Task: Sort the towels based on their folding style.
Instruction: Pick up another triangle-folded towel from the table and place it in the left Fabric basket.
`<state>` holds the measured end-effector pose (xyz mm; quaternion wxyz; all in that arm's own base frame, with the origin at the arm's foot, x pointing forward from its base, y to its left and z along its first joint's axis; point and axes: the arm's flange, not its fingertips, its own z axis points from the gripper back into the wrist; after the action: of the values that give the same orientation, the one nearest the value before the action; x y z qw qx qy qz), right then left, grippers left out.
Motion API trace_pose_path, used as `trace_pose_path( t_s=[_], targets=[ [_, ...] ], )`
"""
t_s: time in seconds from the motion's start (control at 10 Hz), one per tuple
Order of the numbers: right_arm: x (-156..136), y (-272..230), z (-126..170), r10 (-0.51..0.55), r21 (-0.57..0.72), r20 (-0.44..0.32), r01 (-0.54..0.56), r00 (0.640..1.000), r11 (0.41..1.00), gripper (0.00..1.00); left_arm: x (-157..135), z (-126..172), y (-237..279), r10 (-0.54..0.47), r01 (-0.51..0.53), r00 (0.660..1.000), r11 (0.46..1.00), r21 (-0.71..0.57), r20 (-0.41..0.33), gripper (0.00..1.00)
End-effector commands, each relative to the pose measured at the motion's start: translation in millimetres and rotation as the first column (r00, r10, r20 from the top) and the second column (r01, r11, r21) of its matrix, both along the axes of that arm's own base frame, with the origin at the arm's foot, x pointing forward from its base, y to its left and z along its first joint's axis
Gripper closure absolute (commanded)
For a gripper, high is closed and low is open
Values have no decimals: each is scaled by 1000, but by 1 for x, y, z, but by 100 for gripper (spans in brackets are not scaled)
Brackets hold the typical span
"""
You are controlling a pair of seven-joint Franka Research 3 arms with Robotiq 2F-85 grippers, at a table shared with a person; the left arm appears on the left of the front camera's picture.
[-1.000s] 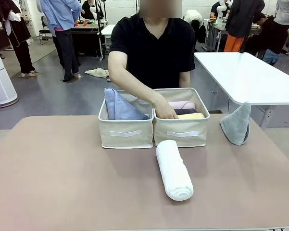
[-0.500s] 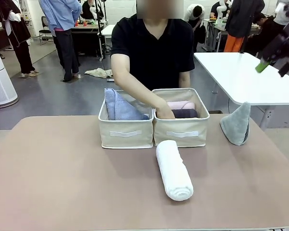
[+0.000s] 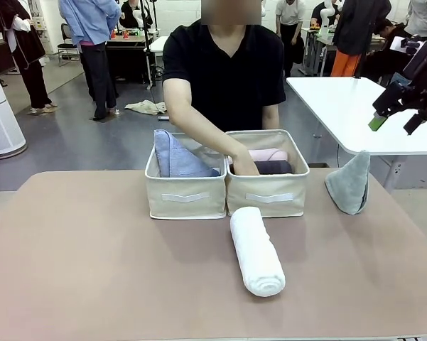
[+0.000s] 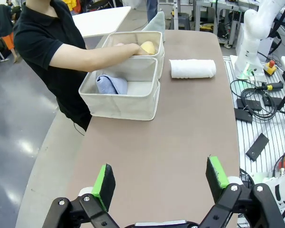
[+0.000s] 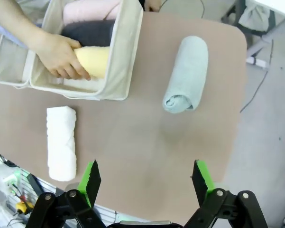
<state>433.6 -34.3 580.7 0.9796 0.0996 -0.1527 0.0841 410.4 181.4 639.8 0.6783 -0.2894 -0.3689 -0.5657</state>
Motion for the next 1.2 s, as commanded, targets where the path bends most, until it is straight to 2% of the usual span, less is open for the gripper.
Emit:
trace_pose_path(
  t_s=[0.0,0.2,0.3,0.4,0.5,0.7,0.9,1.1],
  targets=[
    [-1,0,3,-6,-17,-2,6,1000,1000,0,-1,2,1,-8,8,1000,1000,-3,3,0],
    [0,-1,2,-2,2,5,2,1000,1000,0,-1,2,1,-8,8,1000,1000,-3,3,0],
    [9,11,-7,-66,-48,4,66,998,997,0,-1,2,1,-8,8,1000,1000,-3,3,0],
    [27,24,-14,-176,-85,16,177,984,981,0,-1,2,1,-8,8,1000,1000,-3,3,0],
    [34,27,-20,-210,-112,9,209,978,971,0,-1,2,1,-8,8,1000,1000,-3,3,0],
    [55,33,-33,-288,-159,-34,279,957,947,0,-1,2,1,-8,8,1000,1000,-3,3,0],
    [80,36,-52,-362,-263,-66,334,930,905,0,-1,2,1,-8,8,1000,1000,-3,3,0],
    [96,37,-67,-344,-261,-125,303,931,917,0,-1,2,1,-8,8,1000,1000,-3,3,0]
  ],
)
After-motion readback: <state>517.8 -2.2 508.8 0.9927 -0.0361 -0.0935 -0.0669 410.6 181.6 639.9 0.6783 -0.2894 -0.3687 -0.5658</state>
